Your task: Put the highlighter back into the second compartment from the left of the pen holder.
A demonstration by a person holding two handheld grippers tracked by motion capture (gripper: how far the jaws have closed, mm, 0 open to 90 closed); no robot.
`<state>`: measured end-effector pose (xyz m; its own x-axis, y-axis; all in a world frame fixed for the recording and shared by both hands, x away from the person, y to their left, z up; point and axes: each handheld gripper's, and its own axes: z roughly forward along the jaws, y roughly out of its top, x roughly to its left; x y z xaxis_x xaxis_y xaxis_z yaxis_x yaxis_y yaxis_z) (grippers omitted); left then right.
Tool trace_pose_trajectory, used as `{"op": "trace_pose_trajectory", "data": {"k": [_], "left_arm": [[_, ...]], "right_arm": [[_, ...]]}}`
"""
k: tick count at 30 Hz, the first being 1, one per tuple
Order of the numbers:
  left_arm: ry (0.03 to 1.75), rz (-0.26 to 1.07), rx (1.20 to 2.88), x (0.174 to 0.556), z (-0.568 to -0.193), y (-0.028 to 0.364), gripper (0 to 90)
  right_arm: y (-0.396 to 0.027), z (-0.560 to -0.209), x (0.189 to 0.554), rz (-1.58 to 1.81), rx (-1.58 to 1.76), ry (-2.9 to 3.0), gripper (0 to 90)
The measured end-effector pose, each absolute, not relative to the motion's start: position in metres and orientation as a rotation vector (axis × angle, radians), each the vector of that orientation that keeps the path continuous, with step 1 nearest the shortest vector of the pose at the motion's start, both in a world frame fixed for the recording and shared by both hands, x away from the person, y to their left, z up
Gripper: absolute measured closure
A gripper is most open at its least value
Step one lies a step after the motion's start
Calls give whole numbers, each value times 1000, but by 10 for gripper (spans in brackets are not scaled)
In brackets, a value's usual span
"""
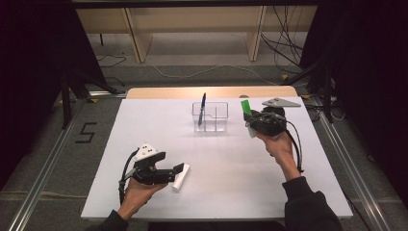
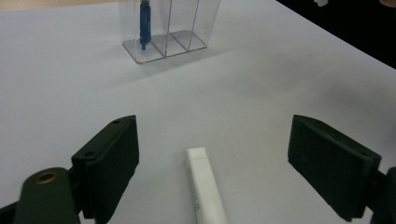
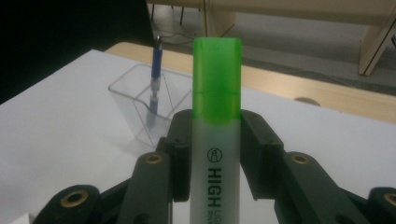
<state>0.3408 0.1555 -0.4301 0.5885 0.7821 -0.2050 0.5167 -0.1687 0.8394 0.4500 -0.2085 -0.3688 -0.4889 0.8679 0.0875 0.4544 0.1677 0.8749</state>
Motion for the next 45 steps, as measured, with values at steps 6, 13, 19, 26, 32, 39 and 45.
{"op": "trace_pose_trajectory", "data": {"k": [6,13,19,26,32,39,45], "left_arm": [[1043,339,1829,340,-429,156,154],[1043,340,1806,340,-428,156,153],[1041,338,1806,339,-428,156,152],[1041,336,1804,339,-428,156,153],[1043,334,1800,339,-428,155,153],[1039,335,1810,339,-427,156,153],[1041,335,1806,339,-427,155,152]], "right_arm": [[-185,-364,470,1301,1238,1979,673],[-165,-367,489,1326,1247,1936,673],[-150,-367,499,1340,1231,1916,672],[-134,-369,508,1345,1220,1898,673],[-122,-371,515,1350,1195,1880,672],[-111,-377,524,1337,1202,1863,672],[-103,-382,531,1338,1224,1847,672]]}}
